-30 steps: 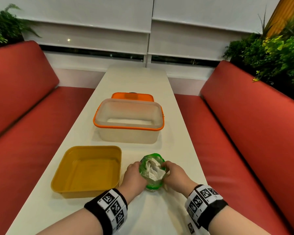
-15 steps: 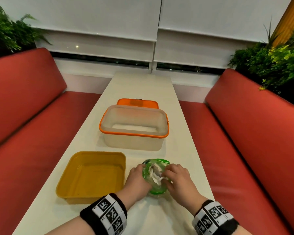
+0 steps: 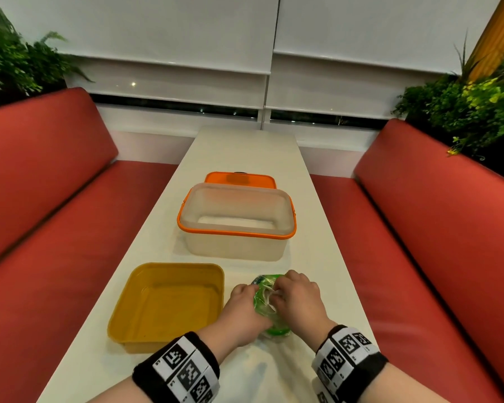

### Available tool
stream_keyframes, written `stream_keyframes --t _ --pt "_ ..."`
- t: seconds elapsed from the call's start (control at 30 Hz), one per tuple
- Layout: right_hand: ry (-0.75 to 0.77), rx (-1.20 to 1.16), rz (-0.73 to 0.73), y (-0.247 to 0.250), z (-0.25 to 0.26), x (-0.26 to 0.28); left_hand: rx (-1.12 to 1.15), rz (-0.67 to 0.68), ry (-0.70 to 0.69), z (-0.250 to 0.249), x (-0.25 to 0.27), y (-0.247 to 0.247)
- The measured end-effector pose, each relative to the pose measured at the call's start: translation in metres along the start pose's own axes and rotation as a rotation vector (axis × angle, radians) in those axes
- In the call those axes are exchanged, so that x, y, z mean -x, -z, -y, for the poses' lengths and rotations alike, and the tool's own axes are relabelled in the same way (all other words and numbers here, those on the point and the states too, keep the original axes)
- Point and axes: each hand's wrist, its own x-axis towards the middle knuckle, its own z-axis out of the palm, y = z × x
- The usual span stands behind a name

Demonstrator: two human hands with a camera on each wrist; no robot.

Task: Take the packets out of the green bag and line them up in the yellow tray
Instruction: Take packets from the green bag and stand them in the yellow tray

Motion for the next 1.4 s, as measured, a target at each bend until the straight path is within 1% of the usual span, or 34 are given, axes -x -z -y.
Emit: stream_keyframes --t 0.07,0.13,0.23,0.3,0.37,0.47,0.53,0.6,0.63,0.67,0.73,0.77,0.8,0.87,0.97,1.03,1.1,1.17,1.23,1.3,1.4 --pt "0.000 -0.017 0.012 0.003 0.001 0.000 0.006 -0.001 -0.010 0.001 0.000 0.002" --pt "-0.016 -0.094 0.009 0.006 0.000 0.000 0.012 -0.009 -0.015 0.004 0.000 0.003" --pt "-0.084 -0.275 0.000 0.013 -0.001 0.004 0.009 -0.027 -0.033 0.010 -0.002 0.002" --pt "-0.162 -0.459 0.002 0.019 -0.003 0.008 0.002 -0.045 -0.047 0.011 -0.002 0.002" --pt "-0.212 -0.622 -0.003 0.024 -0.006 0.012 0.008 -0.113 -0.087 0.011 -0.003 0.003" --pt "-0.223 -0.728 -0.009 0.028 -0.010 0.013 0.045 -0.257 -0.212 0.007 -0.007 0.005" --pt "-0.208 -0.775 -0.007 0.032 -0.011 0.011 0.090 -0.281 -0.271 0.002 -0.013 0.010" --pt "-0.192 -0.818 0.008 0.039 -0.012 0.009 0.140 -0.218 -0.299 -0.004 -0.020 0.015" --pt "-0.181 -0.852 0.031 0.043 -0.011 0.009 0.169 -0.150 -0.296 -0.006 -0.022 0.019" --pt "-0.168 -0.897 0.060 0.047 -0.011 0.008 0.233 -0.057 -0.283 -0.008 -0.024 0.022" --pt "-0.151 -0.975 0.107 0.053 -0.008 0.008 0.460 0.166 -0.260 -0.010 -0.026 0.025" --pt "-0.149 -0.993 0.111 0.055 -0.006 0.008 0.557 0.237 -0.250 -0.010 -0.026 0.025" --pt "-0.154 -1.000 0.101 0.056 -0.002 0.008 0.612 0.267 -0.241 -0.010 -0.024 0.025" --pt "-0.171 -0.962 0.043 0.054 0.005 0.008 0.662 0.236 -0.205 -0.009 -0.019 0.023" --pt "-0.135 -0.789 -0.052 0.050 0.015 0.007 0.720 0.151 -0.124 -0.001 -0.014 0.023" --pt "-0.093 -0.680 -0.065 0.049 0.022 0.006 0.753 0.122 -0.072 0.006 -0.011 0.030" --pt "-0.074 -0.635 -0.051 0.048 0.030 0.003 0.824 0.144 -0.048 0.013 -0.006 0.037" --pt "-0.081 -0.643 -0.027 0.045 0.038 0.000 0.884 0.179 -0.050 0.020 -0.001 0.043" --pt "-0.101 -0.655 -0.016 0.042 0.046 -0.003 0.876 0.177 -0.051 0.024 0.003 0.045" --pt "-0.122 -0.725 0.000 0.039 0.056 -0.005 0.862 0.139 -0.057 0.028 0.006 0.047" --pt "-0.141 -0.903 0.044 0.039 0.069 -0.009 0.832 0.058 -0.081 0.034 0.008 0.050"
